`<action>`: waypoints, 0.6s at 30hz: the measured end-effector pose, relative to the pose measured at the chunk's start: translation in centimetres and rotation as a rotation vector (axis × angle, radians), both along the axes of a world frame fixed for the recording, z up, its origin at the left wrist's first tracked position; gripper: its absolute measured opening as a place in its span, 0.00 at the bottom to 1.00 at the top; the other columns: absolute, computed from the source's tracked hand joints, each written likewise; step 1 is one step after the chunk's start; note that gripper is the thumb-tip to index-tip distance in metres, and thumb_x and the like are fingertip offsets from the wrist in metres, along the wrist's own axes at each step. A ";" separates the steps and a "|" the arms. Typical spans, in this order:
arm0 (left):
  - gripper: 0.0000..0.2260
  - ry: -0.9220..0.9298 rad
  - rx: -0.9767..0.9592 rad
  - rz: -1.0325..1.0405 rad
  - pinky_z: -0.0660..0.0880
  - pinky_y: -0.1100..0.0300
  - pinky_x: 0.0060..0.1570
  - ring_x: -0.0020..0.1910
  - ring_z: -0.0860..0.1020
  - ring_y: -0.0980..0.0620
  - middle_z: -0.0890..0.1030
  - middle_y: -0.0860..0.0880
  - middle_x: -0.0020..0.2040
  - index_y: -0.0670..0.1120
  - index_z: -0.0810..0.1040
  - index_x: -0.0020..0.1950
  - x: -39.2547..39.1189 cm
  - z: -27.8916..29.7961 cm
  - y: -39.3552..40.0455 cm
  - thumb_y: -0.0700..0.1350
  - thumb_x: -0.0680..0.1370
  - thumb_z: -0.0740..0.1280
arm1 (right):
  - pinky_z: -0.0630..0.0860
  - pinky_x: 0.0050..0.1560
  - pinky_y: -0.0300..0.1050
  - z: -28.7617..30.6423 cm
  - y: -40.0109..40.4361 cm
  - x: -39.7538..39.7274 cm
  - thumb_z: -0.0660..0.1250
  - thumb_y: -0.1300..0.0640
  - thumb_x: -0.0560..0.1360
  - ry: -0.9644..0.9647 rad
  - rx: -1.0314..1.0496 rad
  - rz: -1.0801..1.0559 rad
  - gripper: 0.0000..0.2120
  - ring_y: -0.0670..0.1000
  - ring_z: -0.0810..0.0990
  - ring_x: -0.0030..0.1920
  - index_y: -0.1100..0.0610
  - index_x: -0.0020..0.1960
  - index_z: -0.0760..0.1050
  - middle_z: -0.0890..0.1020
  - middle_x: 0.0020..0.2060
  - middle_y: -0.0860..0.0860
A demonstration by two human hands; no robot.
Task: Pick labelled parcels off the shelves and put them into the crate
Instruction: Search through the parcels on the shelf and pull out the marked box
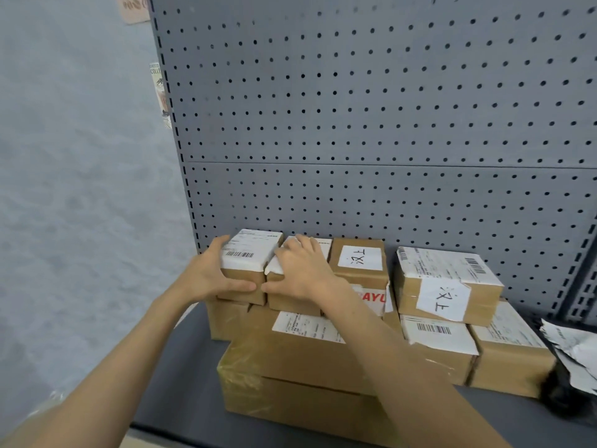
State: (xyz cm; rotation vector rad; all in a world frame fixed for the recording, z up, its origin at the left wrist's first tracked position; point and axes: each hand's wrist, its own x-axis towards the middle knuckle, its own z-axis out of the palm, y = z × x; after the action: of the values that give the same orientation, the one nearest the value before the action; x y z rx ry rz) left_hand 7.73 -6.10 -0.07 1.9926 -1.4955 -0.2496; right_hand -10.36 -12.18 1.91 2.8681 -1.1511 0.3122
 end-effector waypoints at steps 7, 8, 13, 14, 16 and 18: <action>0.47 0.054 -0.070 -0.041 0.68 0.64 0.48 0.55 0.69 0.54 0.71 0.54 0.59 0.48 0.60 0.72 0.5 0.2 0.2 0.51 0.60 0.81 | 0.58 0.70 0.51 0.3 0.3 1.9 0.70 0.46 0.70 -0.160 0.121 0.003 0.17 0.59 0.64 0.69 0.57 0.51 0.76 0.75 0.62 0.59; 0.46 0.064 -0.107 -0.028 0.68 0.66 0.45 0.54 0.69 0.55 0.71 0.54 0.58 0.47 0.61 0.72 0.4 0.1 0.4 0.51 0.59 0.81 | 0.62 0.65 0.49 0.6 0.5 1.9 0.71 0.48 0.69 -0.199 0.135 0.010 0.13 0.59 0.68 0.65 0.55 0.45 0.73 0.78 0.57 0.59; 0.45 0.069 -0.335 0.031 0.72 0.55 0.57 0.60 0.73 0.49 0.75 0.48 0.63 0.45 0.64 0.71 -0.1 1.4 1.6 0.48 0.58 0.81 | 0.76 0.49 0.49 2.1 1.6 2.0 0.71 0.57 0.70 -0.453 0.219 0.080 0.26 0.58 0.77 0.54 0.58 0.65 0.66 0.80 0.52 0.56; 0.44 0.054 -0.398 0.028 0.72 0.55 0.58 0.60 0.74 0.49 0.76 0.48 0.62 0.46 0.64 0.70 -0.3 2.0 1.9 0.47 0.59 0.81 | 0.77 0.50 0.51 2.4 1.9 1.9 0.70 0.59 0.70 -0.515 0.215 0.101 0.31 0.57 0.77 0.54 0.56 0.70 0.63 0.80 0.55 0.55; 0.43 0.002 -0.510 0.015 0.71 0.52 0.59 0.61 0.73 0.48 0.75 0.49 0.63 0.46 0.65 0.70 -0.8 3.2 2.6 0.46 0.59 0.81 | 0.78 0.50 0.51 2.8 2.4 1.8 0.68 0.63 0.70 -0.622 0.176 0.146 0.36 0.55 0.78 0.54 0.51 0.74 0.58 0.80 0.58 0.53; 0.43 -0.052 -0.580 0.015 0.70 0.51 0.60 0.63 0.70 0.49 0.74 0.48 0.64 0.46 0.63 0.71 -1.5 4.2 3.2 0.45 0.60 0.81 | 0.78 0.52 0.49 3.2 2.8 1.7 0.68 0.63 0.70 -0.738 0.168 0.184 0.38 0.52 0.79 0.53 0.49 0.75 0.56 0.79 0.59 0.51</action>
State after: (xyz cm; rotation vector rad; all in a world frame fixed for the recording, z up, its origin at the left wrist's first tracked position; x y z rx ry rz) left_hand 6.22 -2.88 4.16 1.5478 -1.3838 0.2247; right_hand -8.68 -9.35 5.10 3.0879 -0.9936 1.4350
